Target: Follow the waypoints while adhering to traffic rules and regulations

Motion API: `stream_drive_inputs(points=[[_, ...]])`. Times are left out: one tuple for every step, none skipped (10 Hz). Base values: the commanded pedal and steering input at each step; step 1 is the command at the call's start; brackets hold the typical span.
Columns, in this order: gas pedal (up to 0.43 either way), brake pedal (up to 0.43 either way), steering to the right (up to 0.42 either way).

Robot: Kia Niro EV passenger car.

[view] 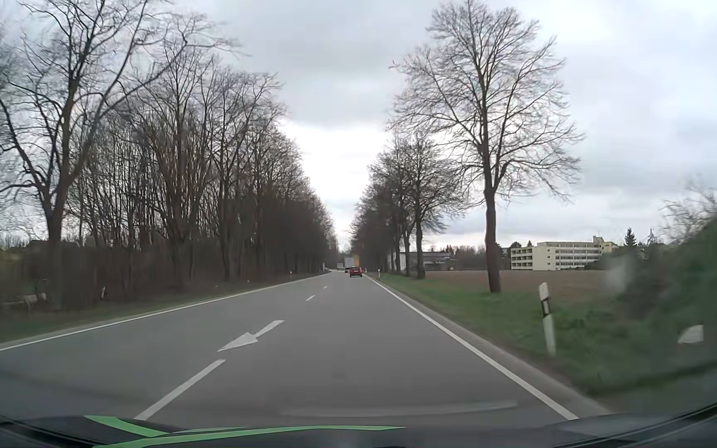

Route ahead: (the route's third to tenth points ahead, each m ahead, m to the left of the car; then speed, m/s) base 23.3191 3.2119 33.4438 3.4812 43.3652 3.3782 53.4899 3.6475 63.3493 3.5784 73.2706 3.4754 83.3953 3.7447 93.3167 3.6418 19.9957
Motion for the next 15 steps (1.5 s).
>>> stream_drive_inputs(points=[[0.118,0.0,0.0],[0.118,0.0,0.0],[0.118,0.0,0.0],[0.118,0.0,0.0],[0.118,0.0,0.0],[0.118,0.0,0.0],[0.118,0.0,0.0],[0.118,0.0,0.0],[0.118,0.0,0.0],[0.118,0.0,0.0],[0.118,0.0,0.0],[0.118,0.0,0.0],[0.118,0.0,0.0],[0.118,0.0,0.001],[0.118,0.0,0.001]])
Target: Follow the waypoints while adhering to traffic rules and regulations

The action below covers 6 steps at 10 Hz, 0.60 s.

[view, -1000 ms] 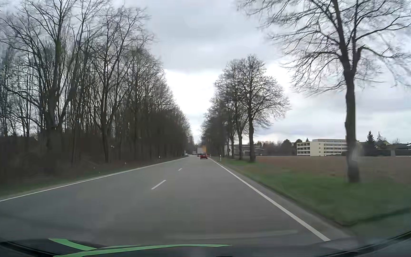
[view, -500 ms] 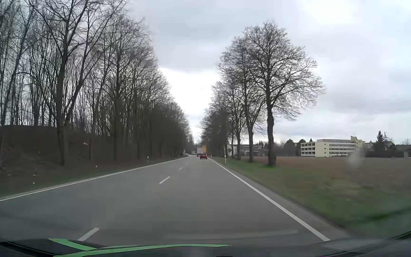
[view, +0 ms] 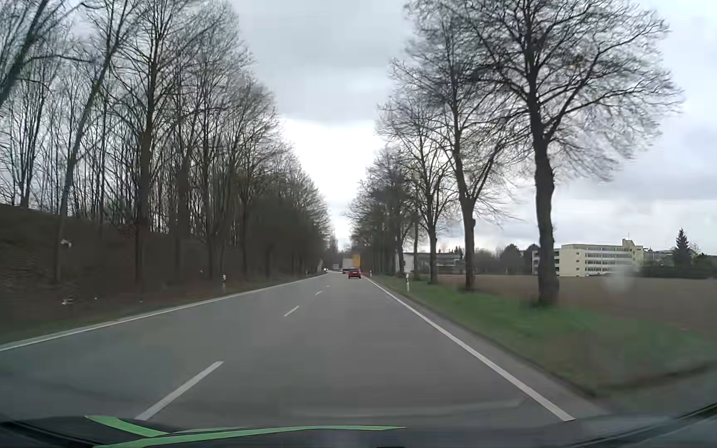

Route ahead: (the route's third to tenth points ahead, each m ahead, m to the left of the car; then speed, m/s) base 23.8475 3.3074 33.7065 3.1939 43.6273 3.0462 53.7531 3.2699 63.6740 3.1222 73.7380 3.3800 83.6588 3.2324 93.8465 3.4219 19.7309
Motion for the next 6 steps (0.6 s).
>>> stream_drive_inputs(points=[[0.118,0.0,0.001],[0.11,0.0,0.001],[0.11,0.0,0.001],[0.11,0.0,0.001],[0.11,0.0,0.001],[0.11,0.0,0.001]])
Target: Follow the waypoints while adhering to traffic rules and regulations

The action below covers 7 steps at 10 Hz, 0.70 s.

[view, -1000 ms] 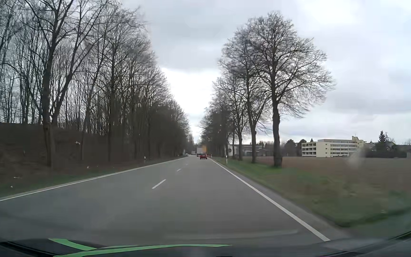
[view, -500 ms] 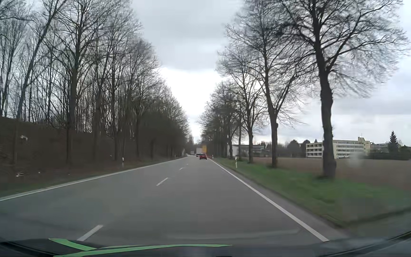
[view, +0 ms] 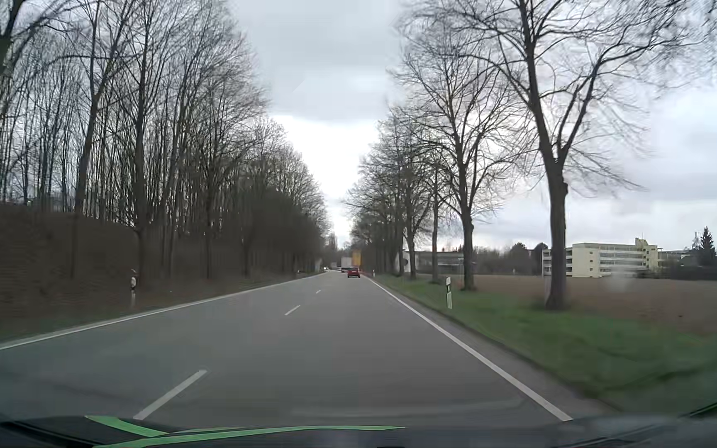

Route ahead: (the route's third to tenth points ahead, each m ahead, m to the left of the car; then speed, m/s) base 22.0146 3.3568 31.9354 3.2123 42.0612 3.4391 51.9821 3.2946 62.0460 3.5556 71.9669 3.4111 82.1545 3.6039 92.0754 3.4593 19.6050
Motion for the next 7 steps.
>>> stream_drive_inputs(points=[[0.11,0.0,0.001],[0.11,0.0,0.001],[0.11,0.0,0.001],[0.11,0.0,0.001],[0.11,0.0,0.001],[0.11,0.0,0.001],[0.11,0.0,0.0]])
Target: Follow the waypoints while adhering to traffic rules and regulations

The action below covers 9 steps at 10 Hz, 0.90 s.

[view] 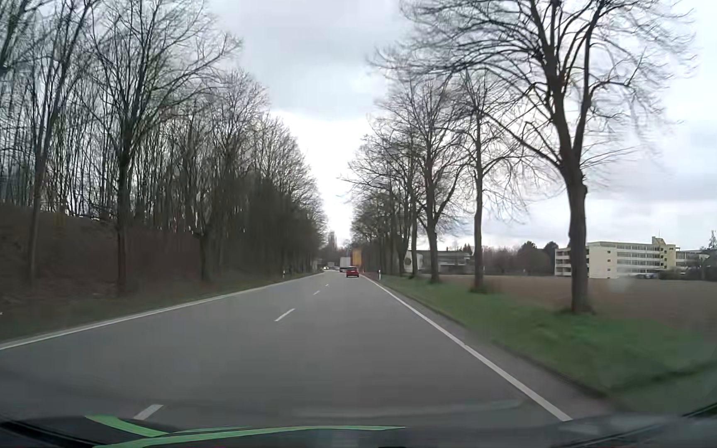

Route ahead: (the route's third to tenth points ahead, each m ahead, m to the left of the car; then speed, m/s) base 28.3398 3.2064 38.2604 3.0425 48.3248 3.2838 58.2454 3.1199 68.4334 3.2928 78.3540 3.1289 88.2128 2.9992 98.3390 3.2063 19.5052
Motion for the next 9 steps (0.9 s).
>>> stream_drive_inputs(points=[[0.11,0.0,0.0],[0.11,0.0,0.001],[0.11,0.0,0.001],[0.118,0.0,0.001],[0.118,0.0,0.001],[0.118,0.0,0.0],[0.118,0.0,0.001],[0.118,0.0,0.001],[0.118,0.0,0.001]])
